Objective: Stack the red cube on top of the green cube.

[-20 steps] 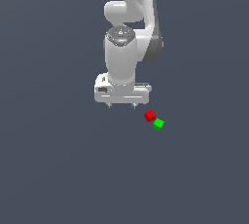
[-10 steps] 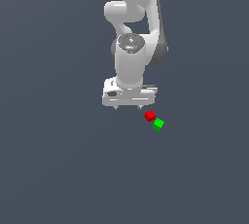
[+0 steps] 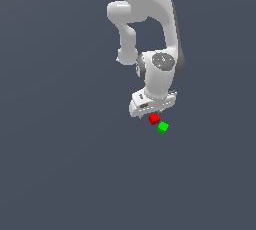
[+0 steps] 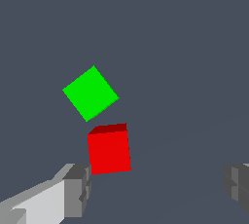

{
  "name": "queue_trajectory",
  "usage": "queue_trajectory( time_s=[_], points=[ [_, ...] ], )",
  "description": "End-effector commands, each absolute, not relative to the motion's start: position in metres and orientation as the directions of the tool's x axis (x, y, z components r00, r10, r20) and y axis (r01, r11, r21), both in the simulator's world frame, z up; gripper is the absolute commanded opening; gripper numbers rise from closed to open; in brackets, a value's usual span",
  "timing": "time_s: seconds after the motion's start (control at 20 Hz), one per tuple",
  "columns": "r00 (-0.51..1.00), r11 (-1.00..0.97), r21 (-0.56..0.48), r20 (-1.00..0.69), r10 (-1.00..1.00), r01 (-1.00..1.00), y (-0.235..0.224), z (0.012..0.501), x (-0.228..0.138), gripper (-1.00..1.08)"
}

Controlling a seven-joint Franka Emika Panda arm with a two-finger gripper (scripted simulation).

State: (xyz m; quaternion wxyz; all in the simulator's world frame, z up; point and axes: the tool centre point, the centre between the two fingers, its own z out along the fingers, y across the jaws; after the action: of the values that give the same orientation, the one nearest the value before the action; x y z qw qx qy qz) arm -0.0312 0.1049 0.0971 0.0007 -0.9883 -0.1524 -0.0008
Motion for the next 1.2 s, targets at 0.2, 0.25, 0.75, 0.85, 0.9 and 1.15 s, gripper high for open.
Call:
queue_trajectory(
  time_s=[0.2,0.25,0.75,0.85,0.9,1.15],
  points=[
    [0.92,-0.92,-0.002,0.001,0.392,0.392,0.134,0.073,-0.047,1.0],
    [0.918,-0.918,-0.001,0.001,0.397,0.397,0.136,0.071,-0.048,1.0],
    [0.917,-0.917,-0.001,-0.001,0.398,0.398,0.136,0.055,-0.049,1.0],
    [0.917,-0.917,-0.001,0.0,0.399,0.399,0.136,0.044,-0.049,1.0],
    [0.917,-0.917,-0.001,0.0,0.399,0.399,0.136,0.039,-0.049,1.0],
    [0.916,-0.916,0.0,0.0,0.4,0.4,0.136,0.022,-0.049,1.0]
  ],
)
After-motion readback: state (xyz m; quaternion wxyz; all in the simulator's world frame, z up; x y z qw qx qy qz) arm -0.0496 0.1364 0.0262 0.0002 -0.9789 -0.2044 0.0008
